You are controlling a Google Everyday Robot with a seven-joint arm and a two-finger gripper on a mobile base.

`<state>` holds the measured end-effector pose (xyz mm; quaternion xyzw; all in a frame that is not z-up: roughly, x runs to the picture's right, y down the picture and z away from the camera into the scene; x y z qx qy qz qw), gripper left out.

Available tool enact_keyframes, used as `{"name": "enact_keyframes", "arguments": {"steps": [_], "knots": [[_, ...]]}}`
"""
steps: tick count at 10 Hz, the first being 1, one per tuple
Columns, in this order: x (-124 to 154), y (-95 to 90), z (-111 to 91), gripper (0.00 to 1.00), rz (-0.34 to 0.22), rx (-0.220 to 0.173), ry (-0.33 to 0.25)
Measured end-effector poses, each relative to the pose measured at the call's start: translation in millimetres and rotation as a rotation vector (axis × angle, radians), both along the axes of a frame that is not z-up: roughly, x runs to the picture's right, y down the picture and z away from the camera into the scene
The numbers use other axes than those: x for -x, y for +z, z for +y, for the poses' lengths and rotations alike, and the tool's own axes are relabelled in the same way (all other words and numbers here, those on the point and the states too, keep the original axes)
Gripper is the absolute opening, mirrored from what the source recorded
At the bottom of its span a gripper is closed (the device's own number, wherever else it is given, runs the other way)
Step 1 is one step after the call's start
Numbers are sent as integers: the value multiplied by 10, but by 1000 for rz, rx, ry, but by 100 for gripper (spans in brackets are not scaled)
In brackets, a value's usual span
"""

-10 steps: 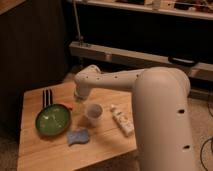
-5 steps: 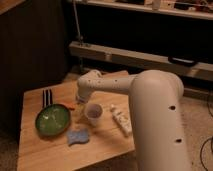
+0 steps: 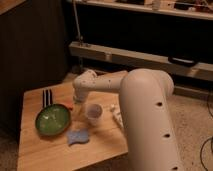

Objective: Place the pepper in the ceramic bowl

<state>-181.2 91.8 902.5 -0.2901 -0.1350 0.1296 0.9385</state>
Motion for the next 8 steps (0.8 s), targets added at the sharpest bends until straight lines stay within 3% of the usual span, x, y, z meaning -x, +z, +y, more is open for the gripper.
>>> {"name": "enact_keyframes", "arguments": {"steps": [6,8], "knots": [[56,101,100,79,-61,35,31],[81,126,147,66,-65,49,32]]}}
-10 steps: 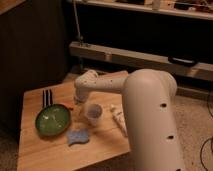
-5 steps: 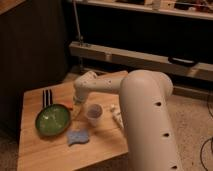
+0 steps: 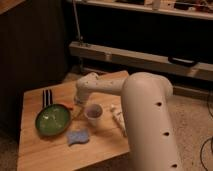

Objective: Place the pepper in the ceramic bowl

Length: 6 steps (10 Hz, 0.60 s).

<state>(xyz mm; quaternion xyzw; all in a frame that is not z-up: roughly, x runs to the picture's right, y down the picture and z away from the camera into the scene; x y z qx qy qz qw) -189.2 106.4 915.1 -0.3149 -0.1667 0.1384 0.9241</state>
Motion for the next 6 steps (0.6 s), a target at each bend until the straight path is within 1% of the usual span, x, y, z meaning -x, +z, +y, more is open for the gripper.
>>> {"name": "enact_keyframes", "arguments": {"steps": [1,2,4,6], "knots": [[47,15,30,55,-2,9,-3],[61,31,39,52,-1,14,-1],[68,58,28,52,-1,20,7],[63,37,29,52,-1,22,1]]}}
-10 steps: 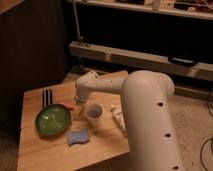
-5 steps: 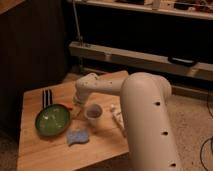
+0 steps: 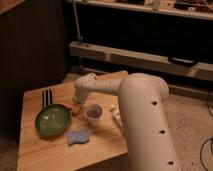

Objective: Place the pepper in the ceramic bowl

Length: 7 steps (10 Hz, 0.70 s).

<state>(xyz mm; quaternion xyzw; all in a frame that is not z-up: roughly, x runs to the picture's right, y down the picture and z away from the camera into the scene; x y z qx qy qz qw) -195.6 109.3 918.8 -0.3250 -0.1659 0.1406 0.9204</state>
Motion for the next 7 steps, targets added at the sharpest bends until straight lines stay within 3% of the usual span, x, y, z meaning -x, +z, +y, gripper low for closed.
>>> {"name": "enact_keyframes", "arguments": {"steps": [2,3,7], "knots": [[-1,-1,2,50,0,1,-1],[-1,15,17,45,9,11,1],[-21,-8,10,7,18,19,0]]}}
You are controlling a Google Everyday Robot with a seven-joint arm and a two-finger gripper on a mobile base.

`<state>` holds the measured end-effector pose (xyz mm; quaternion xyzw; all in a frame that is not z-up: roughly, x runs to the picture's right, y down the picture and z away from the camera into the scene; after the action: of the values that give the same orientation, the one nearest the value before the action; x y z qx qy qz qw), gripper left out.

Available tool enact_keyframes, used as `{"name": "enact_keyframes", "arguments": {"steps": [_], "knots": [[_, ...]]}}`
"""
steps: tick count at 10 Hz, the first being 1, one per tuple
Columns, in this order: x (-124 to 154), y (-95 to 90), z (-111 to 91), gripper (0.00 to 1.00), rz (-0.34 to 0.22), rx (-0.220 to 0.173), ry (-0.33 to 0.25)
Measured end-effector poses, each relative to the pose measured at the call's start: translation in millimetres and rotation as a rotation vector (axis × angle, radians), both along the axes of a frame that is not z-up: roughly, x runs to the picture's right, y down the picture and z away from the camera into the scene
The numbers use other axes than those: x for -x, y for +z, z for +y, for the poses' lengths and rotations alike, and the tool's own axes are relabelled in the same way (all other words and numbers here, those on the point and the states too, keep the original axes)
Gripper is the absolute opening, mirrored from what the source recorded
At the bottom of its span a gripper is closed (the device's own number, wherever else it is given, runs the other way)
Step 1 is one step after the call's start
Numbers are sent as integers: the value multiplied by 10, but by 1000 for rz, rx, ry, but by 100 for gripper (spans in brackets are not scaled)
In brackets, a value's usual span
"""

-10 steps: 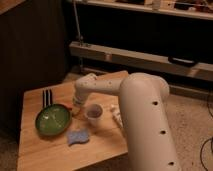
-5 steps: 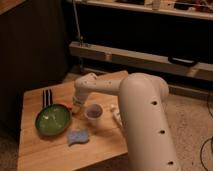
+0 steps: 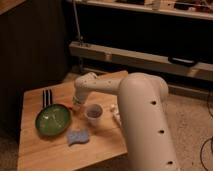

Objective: Place the pepper in the ceramic bowl

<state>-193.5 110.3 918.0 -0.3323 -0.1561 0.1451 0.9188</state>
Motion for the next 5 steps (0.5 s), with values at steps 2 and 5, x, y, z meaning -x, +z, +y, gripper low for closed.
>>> {"name": "enact_keyframes", "arguments": {"steps": [2,5], "knots": [[-5,2,1,0,1,1,0],[-74,-109,-300,0,36,-12,3]]}}
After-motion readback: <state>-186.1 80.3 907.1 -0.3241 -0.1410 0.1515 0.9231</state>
